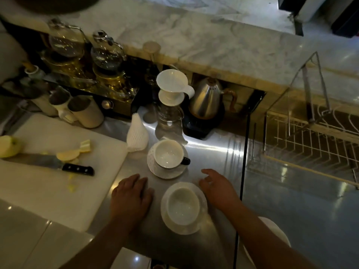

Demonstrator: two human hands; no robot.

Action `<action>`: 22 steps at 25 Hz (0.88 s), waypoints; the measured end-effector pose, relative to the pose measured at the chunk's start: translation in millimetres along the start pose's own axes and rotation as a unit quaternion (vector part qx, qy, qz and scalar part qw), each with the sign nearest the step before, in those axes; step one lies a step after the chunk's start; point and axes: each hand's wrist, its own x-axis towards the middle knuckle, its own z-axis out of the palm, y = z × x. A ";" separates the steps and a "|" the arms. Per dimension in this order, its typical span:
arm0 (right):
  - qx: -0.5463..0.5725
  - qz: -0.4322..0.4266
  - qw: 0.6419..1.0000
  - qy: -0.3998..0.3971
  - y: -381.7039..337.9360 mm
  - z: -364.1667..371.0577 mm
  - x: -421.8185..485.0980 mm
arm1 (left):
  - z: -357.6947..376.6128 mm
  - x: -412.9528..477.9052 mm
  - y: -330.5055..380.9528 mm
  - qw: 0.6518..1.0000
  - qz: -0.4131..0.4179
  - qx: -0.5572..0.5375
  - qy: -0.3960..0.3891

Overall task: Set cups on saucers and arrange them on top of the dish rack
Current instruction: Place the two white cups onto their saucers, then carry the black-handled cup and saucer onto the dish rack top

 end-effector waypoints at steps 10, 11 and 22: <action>-0.021 0.065 0.998 -0.011 -33.4 36.8 62.9 | -35.5 80.7 15.4 0.938 -0.094 -0.301 -0.146; -0.018 0.075 0.997 -0.007 -35.0 39.2 65.4 | -35.6 84.8 16.6 0.927 -0.104 -0.324 -0.160; -0.046 0.113 0.992 0.018 -47.9 40.5 75.0 | -44.0 98.6 23.8 0.870 -0.170 -0.424 -0.186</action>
